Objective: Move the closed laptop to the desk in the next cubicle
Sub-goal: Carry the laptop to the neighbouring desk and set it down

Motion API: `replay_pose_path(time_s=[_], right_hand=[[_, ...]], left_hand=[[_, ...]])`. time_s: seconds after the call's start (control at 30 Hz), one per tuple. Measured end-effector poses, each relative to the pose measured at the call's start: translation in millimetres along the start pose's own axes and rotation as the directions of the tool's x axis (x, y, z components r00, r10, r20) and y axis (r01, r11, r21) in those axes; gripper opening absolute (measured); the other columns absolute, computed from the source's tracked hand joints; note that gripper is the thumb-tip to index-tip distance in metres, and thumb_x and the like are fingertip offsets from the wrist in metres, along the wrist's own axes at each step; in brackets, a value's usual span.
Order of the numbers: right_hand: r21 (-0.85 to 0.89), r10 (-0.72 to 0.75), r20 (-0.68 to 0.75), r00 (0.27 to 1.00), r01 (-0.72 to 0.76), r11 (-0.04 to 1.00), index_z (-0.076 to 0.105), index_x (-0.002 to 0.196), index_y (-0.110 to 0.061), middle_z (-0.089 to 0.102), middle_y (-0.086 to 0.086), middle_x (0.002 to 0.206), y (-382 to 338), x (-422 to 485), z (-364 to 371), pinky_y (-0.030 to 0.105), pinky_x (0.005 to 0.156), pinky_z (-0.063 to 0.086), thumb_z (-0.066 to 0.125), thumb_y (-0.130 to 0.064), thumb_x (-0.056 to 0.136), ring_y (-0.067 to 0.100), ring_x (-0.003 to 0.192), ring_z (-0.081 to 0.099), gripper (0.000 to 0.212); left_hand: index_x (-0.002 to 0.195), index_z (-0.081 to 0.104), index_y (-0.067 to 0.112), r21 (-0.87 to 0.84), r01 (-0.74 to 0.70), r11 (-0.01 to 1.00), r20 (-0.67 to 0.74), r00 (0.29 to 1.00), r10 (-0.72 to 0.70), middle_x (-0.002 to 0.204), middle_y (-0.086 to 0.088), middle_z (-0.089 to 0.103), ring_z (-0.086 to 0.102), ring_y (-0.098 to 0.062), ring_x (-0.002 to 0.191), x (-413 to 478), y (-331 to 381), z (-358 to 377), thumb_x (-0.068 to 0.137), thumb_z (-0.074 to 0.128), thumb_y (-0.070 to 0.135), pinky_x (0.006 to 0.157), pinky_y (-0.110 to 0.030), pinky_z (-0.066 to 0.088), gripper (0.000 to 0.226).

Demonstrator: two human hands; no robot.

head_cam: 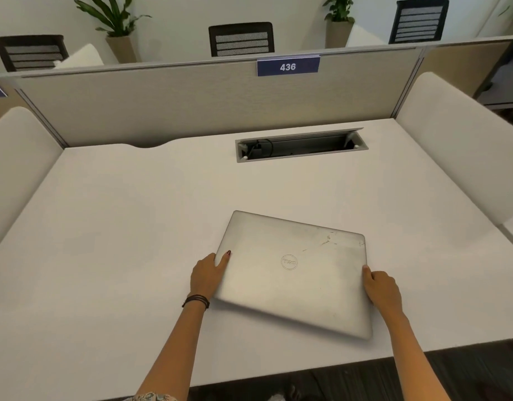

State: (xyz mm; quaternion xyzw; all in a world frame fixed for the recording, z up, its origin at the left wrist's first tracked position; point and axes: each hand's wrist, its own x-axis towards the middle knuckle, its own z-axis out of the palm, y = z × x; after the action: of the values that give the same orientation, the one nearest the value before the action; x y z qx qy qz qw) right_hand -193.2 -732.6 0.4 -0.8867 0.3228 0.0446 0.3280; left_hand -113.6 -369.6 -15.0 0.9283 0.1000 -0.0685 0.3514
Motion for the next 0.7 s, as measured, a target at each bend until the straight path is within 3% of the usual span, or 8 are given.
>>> replay_pose_path(time_s=[0.2, 0.37, 0.47, 0.6, 0.7], right_hand=[[-0.126, 0.0, 0.148, 0.989, 0.019, 0.992, 0.045, 0.052, -0.008, 0.053, 0.007, 0.048, -5, 12, -10, 0.026, 0.051, 0.04, 0.03, -0.034, 0.097, 0.022, 0.047, 0.051, 0.055], [-0.217, 0.02, 0.232, 0.972, 0.032, 0.976, 0.048, 0.054, -0.008, 0.056, 0.007, 0.047, -11, 18, -16, 0.031, 0.073, 0.052, 0.028, -0.035, 0.097, 0.022, 0.047, 0.054, 0.055], [-0.246, 0.003, 0.26, 0.966, 0.063, 0.967, 0.049, 0.05, -0.007, 0.055, 0.004, 0.04, -11, 22, -16, 0.028, 0.065, 0.05, 0.027, -0.033, 0.097, 0.019, 0.04, 0.053, 0.058], [-0.229, 0.035, 0.329, 0.944, 0.044, 0.973, 0.053, 0.047, -0.006, 0.052, -0.003, 0.026, -9, 28, -20, 0.022, 0.048, 0.044, 0.032, -0.036, 0.097, 0.015, 0.034, 0.055, 0.062], [-0.206, 0.048, 0.359, 0.932, 0.029, 0.978, 0.054, 0.045, -0.006, 0.054, -0.002, 0.028, -5, 30, -21, 0.023, 0.048, 0.045, 0.034, -0.037, 0.097, 0.015, 0.034, 0.056, 0.065]], left_hand=[[0.054, 0.031, 0.015, 0.224, -0.046, 0.973, 0.047, 0.998, 0.037, 0.055, 0.002, 0.044, 0.045, -0.02, 0.058, 6, 5, -7, 0.093, 0.04, 0.053, 0.05, -0.027, 0.03, 0.054], [0.056, 0.03, 0.017, 0.353, -0.08, 0.932, 0.195, 0.981, 0.01, 0.071, -0.009, 0.053, 0.051, -0.028, 0.072, 8, 13, -20, 0.095, 0.035, 0.051, 0.066, -0.033, 0.039, 0.052], [0.06, 0.031, 0.014, 0.374, -0.106, 0.921, 0.244, 0.97, 0.012, 0.084, -0.021, 0.063, 0.059, -0.037, 0.086, 10, 17, -24, 0.096, 0.034, 0.049, 0.078, -0.039, 0.046, 0.05], [0.063, 0.033, 0.015, 0.347, -0.139, 0.928, 0.328, 0.944, 0.019, 0.061, 0.0, 0.044, 0.049, -0.026, 0.067, 11, 8, -34, 0.098, 0.033, 0.045, 0.066, -0.035, 0.037, 0.046], [0.074, 0.038, 0.012, 0.336, -0.163, 0.928, 0.367, 0.93, 0.031, 0.061, 0.003, 0.044, 0.05, -0.026, 0.072, 13, 0, -38, 0.098, 0.032, 0.043, 0.066, -0.032, 0.035, 0.04]])
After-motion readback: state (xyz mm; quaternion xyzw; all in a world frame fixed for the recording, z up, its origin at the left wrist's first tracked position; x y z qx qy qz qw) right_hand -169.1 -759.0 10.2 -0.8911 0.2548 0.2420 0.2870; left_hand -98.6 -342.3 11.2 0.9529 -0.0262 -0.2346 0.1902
